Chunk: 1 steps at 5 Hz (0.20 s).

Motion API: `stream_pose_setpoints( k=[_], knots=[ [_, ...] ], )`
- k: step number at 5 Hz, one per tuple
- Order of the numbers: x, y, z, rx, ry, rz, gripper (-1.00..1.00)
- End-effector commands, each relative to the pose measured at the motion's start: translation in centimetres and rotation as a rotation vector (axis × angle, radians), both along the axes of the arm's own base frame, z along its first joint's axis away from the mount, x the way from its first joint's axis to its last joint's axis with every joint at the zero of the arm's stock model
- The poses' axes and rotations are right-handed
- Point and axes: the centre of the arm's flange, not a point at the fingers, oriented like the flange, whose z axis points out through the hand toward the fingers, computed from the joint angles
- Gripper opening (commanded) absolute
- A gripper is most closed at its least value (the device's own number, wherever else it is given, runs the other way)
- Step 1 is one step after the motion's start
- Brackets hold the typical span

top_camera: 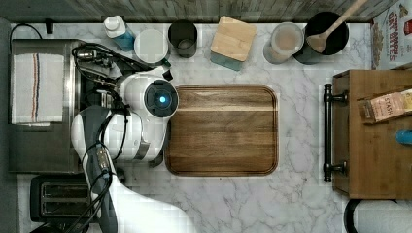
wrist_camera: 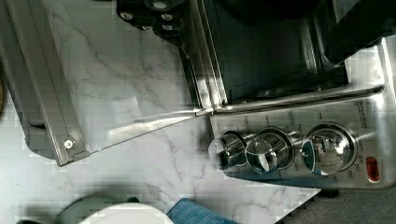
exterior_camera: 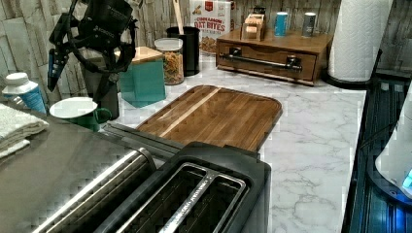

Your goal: Put the bowl in the oven.

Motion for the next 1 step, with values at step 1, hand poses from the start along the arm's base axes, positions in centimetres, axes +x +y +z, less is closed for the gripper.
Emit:
stream_pose_setpoints(
  k=[1],
  knots=[
    [0.68,-0.32,2.05,0.026,-0.015,-0.033,1.00]
  ],
)
